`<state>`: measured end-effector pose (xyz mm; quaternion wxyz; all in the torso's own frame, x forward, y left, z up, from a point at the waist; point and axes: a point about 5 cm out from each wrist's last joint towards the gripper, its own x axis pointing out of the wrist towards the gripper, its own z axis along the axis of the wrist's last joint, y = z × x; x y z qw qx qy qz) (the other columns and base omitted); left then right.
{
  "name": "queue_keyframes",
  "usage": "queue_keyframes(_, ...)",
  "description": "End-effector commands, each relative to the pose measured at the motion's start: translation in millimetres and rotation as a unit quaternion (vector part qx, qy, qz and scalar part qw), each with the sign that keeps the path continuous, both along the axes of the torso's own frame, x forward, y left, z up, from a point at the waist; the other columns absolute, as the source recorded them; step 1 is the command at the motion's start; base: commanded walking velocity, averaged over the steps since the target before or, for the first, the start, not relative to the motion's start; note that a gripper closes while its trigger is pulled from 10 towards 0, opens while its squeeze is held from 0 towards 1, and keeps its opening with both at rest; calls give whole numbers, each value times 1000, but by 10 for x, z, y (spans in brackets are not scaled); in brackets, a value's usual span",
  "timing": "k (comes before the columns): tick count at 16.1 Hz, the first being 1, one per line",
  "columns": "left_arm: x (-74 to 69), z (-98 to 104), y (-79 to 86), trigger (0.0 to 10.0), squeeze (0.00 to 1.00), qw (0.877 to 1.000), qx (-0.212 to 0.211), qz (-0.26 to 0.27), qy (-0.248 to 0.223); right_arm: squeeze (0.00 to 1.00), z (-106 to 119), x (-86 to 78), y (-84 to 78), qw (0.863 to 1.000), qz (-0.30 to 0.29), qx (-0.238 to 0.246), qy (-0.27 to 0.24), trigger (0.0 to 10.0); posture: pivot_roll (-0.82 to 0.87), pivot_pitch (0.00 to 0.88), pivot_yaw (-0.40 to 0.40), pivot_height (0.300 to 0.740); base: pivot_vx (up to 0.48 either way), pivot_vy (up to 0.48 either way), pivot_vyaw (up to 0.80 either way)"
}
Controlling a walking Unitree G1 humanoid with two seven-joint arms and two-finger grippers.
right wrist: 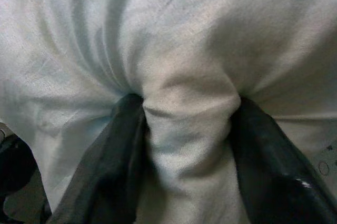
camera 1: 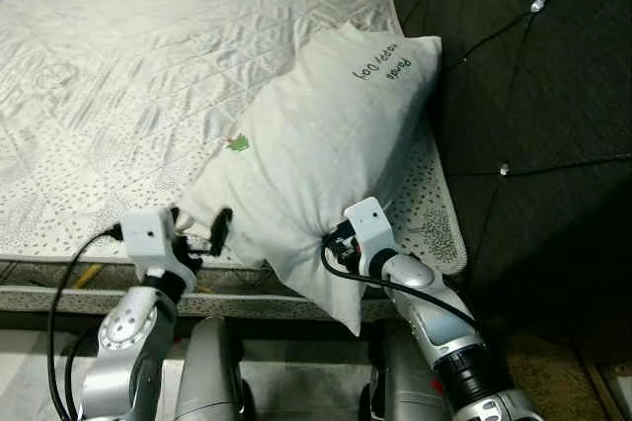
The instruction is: Clean up the room
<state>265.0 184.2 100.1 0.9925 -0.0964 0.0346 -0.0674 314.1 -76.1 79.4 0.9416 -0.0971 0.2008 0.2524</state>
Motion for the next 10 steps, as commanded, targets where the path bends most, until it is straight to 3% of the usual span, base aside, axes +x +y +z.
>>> queue_keyframes(1,-45,-28,22,10000,0,1000,2,5,20,0,-155,-76,72,999,14,-13,38,0,-29,170,-9,577,0,0,0)
queue_keyframes(5,-135,-56,129,10000,0,998,14,41,53,0,-197,-76,71,998,20,-13,52,0,-27,169,-13,577,0,0,0)
queue_keyframes(10,-114,-45,77,10000,0,998,14,34,53,0,-232,-93,110,997,44,-11,60,0,-20,137,-17,577,0,0,0)
